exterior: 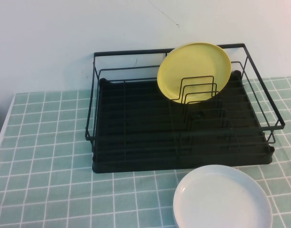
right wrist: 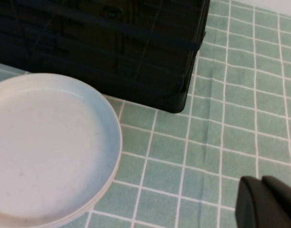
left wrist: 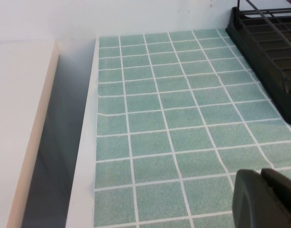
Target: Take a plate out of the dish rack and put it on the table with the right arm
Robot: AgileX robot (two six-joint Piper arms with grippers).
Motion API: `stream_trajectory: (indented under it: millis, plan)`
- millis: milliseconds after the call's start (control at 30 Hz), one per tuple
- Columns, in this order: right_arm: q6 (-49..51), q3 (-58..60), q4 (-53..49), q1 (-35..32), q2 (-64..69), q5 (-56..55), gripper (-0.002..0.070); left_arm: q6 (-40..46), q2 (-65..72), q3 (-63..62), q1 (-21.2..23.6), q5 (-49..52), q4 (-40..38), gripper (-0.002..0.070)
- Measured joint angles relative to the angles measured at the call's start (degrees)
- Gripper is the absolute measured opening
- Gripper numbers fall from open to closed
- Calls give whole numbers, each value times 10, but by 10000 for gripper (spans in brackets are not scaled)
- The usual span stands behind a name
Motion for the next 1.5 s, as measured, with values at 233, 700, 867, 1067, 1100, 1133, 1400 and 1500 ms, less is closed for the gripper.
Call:
stream_trajectory:
  millis: [233,700,867,1067,1100,1133,1400,1500]
  plan:
    - [3,121,0,0,-71,-61,-1,0,0,0,0,0,0,-3]
    - [3,165,0,0,-79,-62,-1,0,0,0,0,0,0,-3]
    - [3,206,4,-13,-130,-80,-1,-1,0,0,0,0,0,-3]
    - [3,234,5,-64,-221,-108,-1,-1,0,0,0,0,0,-3]
    - [3,237,5,-76,-233,-112,-1,-1,0,0,0,0,0,-3]
    - [3,240,5,-89,-245,-113,-1,-1,0,0,0,0,0,-3]
    - [3,296,12,-130,-303,-132,-1,-1,0,0,0,0,0,-3]
    - [5,321,30,-130,-304,-156,-1,-1,0,0,0,0,0,-3]
